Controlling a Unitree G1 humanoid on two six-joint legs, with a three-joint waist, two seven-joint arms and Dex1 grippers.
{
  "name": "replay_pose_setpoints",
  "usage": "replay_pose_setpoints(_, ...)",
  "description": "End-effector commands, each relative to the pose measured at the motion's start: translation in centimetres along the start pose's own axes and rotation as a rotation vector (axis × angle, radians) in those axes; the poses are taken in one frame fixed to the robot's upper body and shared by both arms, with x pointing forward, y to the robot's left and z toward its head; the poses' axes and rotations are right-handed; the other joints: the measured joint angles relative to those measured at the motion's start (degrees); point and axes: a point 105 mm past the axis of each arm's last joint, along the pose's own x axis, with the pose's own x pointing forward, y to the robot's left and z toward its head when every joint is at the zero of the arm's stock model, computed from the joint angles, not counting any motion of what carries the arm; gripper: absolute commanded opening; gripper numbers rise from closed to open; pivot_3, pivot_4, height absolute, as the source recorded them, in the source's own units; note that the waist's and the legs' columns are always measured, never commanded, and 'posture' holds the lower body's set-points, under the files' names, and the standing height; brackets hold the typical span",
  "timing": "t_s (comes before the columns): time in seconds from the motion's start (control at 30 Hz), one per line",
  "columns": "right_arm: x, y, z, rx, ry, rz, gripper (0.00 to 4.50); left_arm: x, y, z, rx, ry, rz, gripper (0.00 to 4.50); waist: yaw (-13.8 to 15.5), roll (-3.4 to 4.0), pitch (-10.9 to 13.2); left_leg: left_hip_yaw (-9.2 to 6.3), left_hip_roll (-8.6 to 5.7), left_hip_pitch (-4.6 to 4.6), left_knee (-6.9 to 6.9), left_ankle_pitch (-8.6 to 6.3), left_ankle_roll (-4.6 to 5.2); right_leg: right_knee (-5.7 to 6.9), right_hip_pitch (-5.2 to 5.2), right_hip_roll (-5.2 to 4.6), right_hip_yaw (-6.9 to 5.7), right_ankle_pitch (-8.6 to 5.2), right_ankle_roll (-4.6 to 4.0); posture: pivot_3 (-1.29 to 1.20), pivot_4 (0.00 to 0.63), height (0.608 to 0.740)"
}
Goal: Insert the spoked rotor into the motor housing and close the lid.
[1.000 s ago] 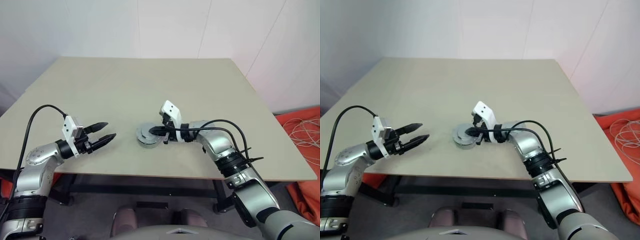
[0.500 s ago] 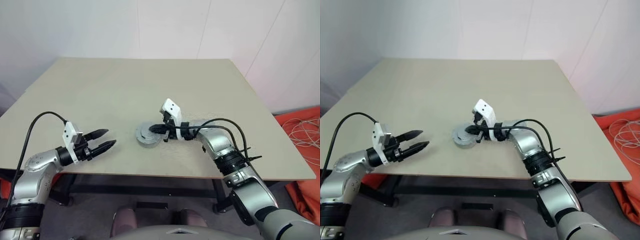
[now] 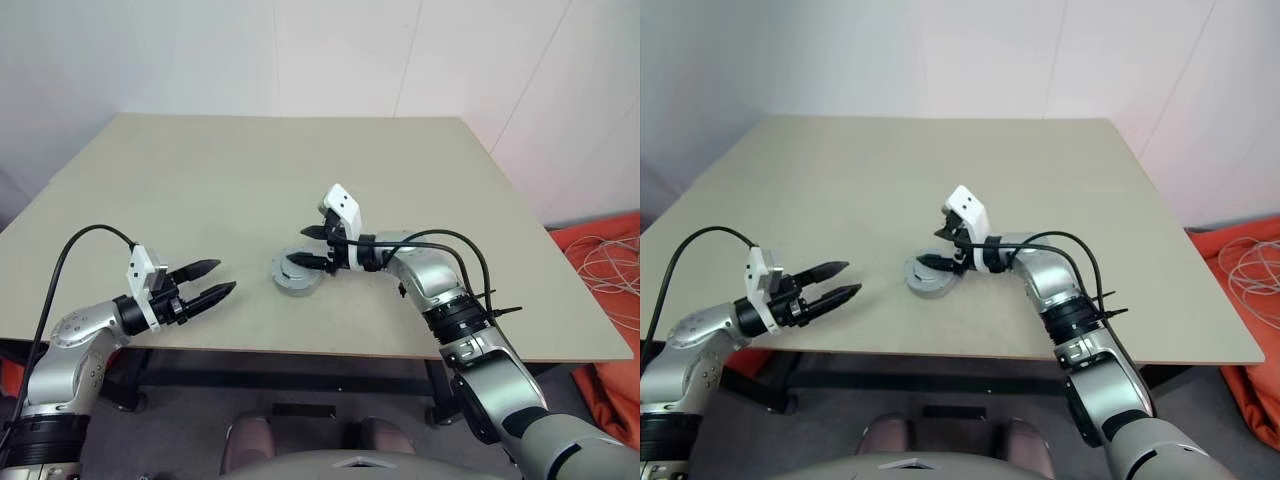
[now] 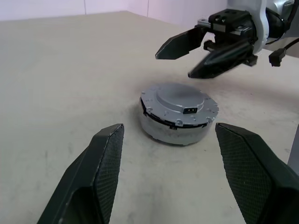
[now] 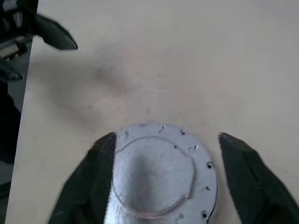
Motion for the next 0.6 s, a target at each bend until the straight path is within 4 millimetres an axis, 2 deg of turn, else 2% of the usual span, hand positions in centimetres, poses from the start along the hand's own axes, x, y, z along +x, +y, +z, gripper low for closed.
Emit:
replay_pose_setpoints(0.03, 0.2, 0.6, 0.5, -0.046, -0.009, 0.025, 4.47, 0.2, -0.4, 1.2, 0.035, -0.029, -0.019, 3.34, 0.0, 0.00, 0.0, 0.00, 0.00, 0.00, 0.00, 0.00, 0.00, 0.00, 0.00, 0.00, 0.00, 0.00, 0.00, 0.00, 0.000, 0.740)
replay_pose_setpoints(0.3, 0.8, 0.9, -1.3, -0.069, 0.046, 0.003, 4.47, 0.0, -0.5, 1.2, 0.027, -0.021, -0.020, 3.34, -0.1, -0.01, 0.0, 0.00, 0.00, 0.03, 0.02, 0.00, -0.01, 0.00, 0.01, 0.00, 0.02, 0.00, 0.01, 0.00, 0.000, 0.740)
replay_pose_setpoints(0.47, 1.0, 1.0, -1.6, -0.068, 0.061, 0.001, 4.47, 0.0, -0.4, 1.2, 0.031, -0.019, -0.018, 3.34, -0.1, -0.01, 0.0, 0.00, 0.00, 0.03, 0.01, 0.00, -0.01, 0.00, 0.02, 0.01, 0.02, 0.00, 0.01, 0.00, 0.000, 0.740)
replay_pose_setpoints(0.6, 1.1, 0.9, -1.1, -0.063, 0.041, -0.013, 3.52, 0.0, -0.3, 1.3, 0.034, -0.020, -0.016, 3.34, -0.1, -0.01, 0.0, 0.00, 0.00, 0.04, 0.01, 0.00, -0.01, 0.00, 0.03, 0.00, 0.03, -0.01, 0.01, 0.00, 0.000, 0.740)
